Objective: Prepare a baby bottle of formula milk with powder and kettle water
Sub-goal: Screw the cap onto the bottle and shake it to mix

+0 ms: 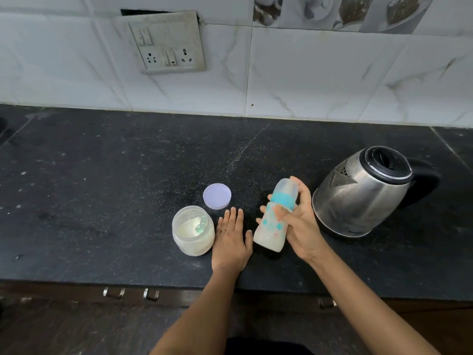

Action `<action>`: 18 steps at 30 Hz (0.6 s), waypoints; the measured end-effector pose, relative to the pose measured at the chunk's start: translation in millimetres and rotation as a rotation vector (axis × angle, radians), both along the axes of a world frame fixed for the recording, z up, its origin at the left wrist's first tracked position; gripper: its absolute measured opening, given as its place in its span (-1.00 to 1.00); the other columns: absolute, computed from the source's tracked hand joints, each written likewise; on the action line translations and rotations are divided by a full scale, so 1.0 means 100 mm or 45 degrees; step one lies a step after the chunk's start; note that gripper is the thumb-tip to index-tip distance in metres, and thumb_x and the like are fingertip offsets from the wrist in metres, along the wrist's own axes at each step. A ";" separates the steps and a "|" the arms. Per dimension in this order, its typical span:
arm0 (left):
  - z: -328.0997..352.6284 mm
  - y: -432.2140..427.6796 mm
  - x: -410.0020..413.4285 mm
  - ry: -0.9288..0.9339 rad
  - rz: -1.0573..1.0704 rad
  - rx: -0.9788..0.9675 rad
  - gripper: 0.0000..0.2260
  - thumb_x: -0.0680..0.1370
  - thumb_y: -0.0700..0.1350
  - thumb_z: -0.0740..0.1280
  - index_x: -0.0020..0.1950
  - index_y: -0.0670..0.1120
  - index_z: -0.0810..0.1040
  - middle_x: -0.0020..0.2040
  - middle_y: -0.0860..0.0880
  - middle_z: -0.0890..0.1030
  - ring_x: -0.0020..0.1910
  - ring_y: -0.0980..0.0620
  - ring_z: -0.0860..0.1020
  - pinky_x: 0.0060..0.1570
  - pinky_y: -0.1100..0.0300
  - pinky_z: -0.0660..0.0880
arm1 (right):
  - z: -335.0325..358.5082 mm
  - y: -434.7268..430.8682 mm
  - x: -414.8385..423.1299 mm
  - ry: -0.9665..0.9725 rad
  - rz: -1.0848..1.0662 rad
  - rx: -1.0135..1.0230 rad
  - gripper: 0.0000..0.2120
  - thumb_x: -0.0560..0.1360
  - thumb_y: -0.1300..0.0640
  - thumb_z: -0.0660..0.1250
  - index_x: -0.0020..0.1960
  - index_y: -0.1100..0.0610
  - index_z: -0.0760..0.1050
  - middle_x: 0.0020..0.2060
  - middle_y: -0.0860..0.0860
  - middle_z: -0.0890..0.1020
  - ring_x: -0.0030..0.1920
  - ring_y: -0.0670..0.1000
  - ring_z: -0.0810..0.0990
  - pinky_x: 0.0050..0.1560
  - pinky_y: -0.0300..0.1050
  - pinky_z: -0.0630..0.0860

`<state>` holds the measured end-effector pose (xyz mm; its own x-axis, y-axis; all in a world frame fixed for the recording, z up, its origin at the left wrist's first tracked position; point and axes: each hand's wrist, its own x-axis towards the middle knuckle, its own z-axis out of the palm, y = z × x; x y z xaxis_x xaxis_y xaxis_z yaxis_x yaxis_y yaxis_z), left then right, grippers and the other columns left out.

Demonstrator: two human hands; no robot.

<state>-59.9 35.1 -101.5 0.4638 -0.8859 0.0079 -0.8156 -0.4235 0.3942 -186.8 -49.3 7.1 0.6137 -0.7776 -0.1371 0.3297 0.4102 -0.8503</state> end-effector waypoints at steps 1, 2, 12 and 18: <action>0.00 0.00 0.00 0.002 0.003 -0.007 -0.32 0.49 0.14 -0.24 0.57 -0.11 0.05 0.58 -0.09 0.06 0.56 0.00 -0.05 0.45 0.16 -0.29 | 0.01 -0.04 0.01 0.014 -0.065 0.000 -0.27 0.39 0.32 0.46 0.40 -0.14 0.25 0.11 0.19 0.52 -0.01 0.19 0.64 -0.01 0.31 0.59; 0.01 0.00 0.00 0.007 0.008 -0.013 -0.32 0.50 0.14 -0.24 0.57 -0.11 0.05 0.58 -0.08 0.05 0.56 0.01 -0.05 0.46 0.16 -0.28 | 0.01 -0.10 0.02 0.013 -0.167 0.040 -0.30 0.45 0.33 0.39 0.42 -0.15 0.22 0.19 0.20 0.48 0.00 0.17 0.65 0.04 0.35 0.56; 0.01 0.00 0.01 0.019 0.010 -0.018 -0.32 0.49 0.15 -0.24 0.57 -0.10 0.04 0.58 -0.07 0.05 0.56 0.02 -0.06 0.45 0.17 -0.30 | 0.08 -0.21 0.04 0.032 -0.136 -0.051 -0.16 0.29 0.24 0.57 0.42 -0.10 0.22 0.21 0.23 0.43 0.05 0.25 0.64 0.08 0.35 0.55; 0.01 0.02 0.02 0.013 -0.016 0.025 -0.37 0.54 0.12 -0.18 0.58 -0.09 -0.02 0.59 -0.06 -0.01 0.56 0.03 -0.12 0.43 0.18 -0.34 | 0.07 -0.06 -0.02 0.238 0.102 -0.380 -0.12 0.20 0.21 0.59 0.39 -0.04 0.22 0.17 0.25 0.49 0.09 0.37 0.60 -0.02 0.08 0.62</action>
